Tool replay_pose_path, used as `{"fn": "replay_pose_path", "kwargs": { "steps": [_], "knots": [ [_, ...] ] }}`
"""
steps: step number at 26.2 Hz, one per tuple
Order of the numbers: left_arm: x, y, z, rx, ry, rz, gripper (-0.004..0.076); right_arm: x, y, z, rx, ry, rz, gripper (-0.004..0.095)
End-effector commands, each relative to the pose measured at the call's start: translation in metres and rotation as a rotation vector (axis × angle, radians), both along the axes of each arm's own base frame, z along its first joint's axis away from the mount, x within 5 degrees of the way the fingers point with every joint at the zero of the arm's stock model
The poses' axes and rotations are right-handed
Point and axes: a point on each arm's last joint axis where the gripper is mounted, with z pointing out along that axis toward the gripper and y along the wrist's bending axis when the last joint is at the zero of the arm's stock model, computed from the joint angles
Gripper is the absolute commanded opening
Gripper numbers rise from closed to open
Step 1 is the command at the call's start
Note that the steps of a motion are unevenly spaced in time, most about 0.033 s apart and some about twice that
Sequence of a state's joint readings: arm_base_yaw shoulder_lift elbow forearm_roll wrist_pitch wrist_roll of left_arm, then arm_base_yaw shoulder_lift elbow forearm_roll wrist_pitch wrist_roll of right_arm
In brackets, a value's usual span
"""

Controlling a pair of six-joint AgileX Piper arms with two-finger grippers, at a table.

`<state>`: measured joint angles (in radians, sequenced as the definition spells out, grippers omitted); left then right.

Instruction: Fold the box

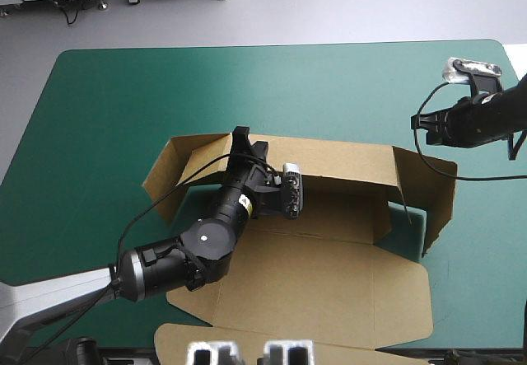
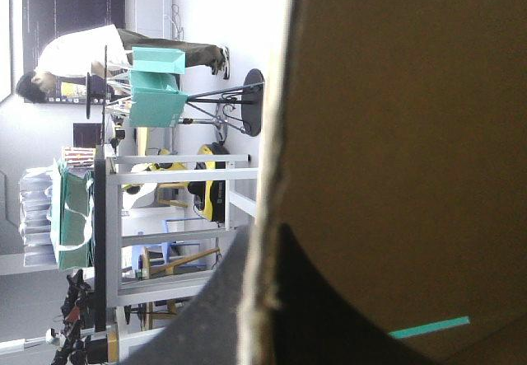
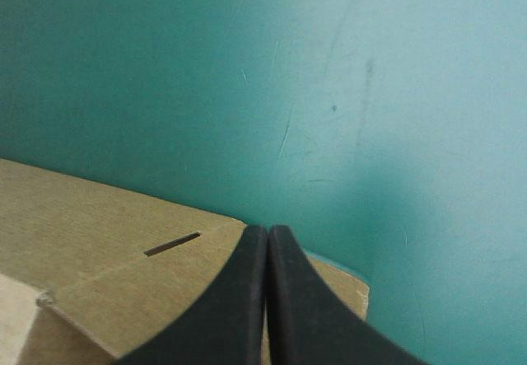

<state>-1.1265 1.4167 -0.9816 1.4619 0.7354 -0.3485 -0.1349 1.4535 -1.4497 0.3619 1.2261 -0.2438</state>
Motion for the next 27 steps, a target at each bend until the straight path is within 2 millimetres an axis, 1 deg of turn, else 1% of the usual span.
{"fn": "replay_pose_path", "kwargs": {
  "steps": [1,3,5,7,11,14,16,19,22,25,27],
  "knots": [
    [-0.002,0.005,0.024,-0.065,-0.072,0.011,-0.001,-0.014,0.006,0.006,0.024,-0.014,0.047,-0.002],
    [-0.002,0.006,0.024,-0.065,-0.072,0.012,-0.001,-0.027,0.008,-0.004,0.021,0.009,0.074,-0.002],
    [-0.002,0.006,0.024,-0.065,-0.072,0.012,-0.001,-0.042,0.011,-0.007,0.016,0.004,0.092,-0.002],
    [-0.003,0.005,0.023,-0.069,-0.062,0.011,-0.001,-0.056,0.014,-0.006,0.026,-0.03,0.104,-0.002],
    [-0.002,0.005,0.021,-0.072,-0.045,0.017,-0.001,-0.071,0.02,-0.009,0.05,-0.095,0.136,-0.002],
    [-0.001,0.002,0.017,-0.06,-0.039,0.017,-0.001,-0.081,0.024,-0.016,0.07,-0.152,0.138,-0.002],
    [0.0,-0.001,0.013,-0.047,-0.033,0.017,-0.001,-0.088,0.025,-0.028,0.08,-0.177,0.134,-0.002],
    [0.002,-0.004,0.006,-0.027,-0.025,0.019,-0.001,-0.099,0.027,-0.053,0.084,-0.201,0.116,-0.002],
    [0.004,-0.008,-0.001,-0.005,-0.017,0.018,-0.001,-0.111,0.028,-0.071,0.064,-0.283,0.112,-0.002],
    [0.005,-0.012,-0.006,0.013,-0.015,0.013,-0.001,-0.12,0.028,-0.081,0.036,-0.392,0.106,-0.0019],
    [0.006,-0.013,-0.008,0.023,-0.014,0.012,-0.001,-0.124,0.028,-0.088,0.003,-0.428,0.127,-0.0019]
  ]
}}
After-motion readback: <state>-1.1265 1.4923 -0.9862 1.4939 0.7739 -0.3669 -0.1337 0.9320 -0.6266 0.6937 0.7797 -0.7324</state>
